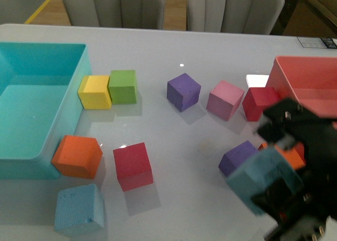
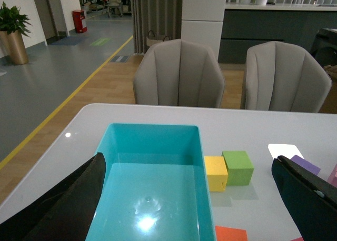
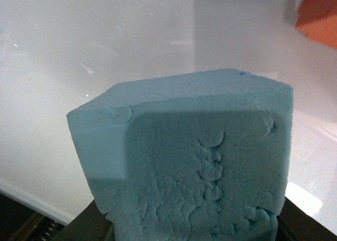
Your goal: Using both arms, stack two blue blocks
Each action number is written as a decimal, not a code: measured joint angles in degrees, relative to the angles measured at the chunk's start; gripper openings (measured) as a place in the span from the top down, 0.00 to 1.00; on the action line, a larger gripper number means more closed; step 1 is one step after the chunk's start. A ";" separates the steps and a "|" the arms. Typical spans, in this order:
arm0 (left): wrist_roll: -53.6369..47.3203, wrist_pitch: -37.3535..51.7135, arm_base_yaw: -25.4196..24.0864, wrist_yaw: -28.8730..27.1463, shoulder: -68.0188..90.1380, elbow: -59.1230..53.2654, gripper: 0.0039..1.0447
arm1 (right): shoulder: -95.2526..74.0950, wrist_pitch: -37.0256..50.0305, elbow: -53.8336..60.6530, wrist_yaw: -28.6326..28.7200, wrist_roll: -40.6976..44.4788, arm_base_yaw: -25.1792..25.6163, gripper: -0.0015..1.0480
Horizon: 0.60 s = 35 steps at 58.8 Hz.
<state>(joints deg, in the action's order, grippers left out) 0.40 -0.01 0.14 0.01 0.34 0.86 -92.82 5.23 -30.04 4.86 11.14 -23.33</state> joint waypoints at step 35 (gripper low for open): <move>-0.02 0.00 0.00 0.00 0.00 0.00 0.08 | -32.68 -4.24 -38.51 -2.08 -6.01 -4.13 0.60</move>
<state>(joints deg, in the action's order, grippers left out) 0.38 -0.01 0.14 0.01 0.34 0.86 -125.49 0.99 -68.55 2.79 5.13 -27.46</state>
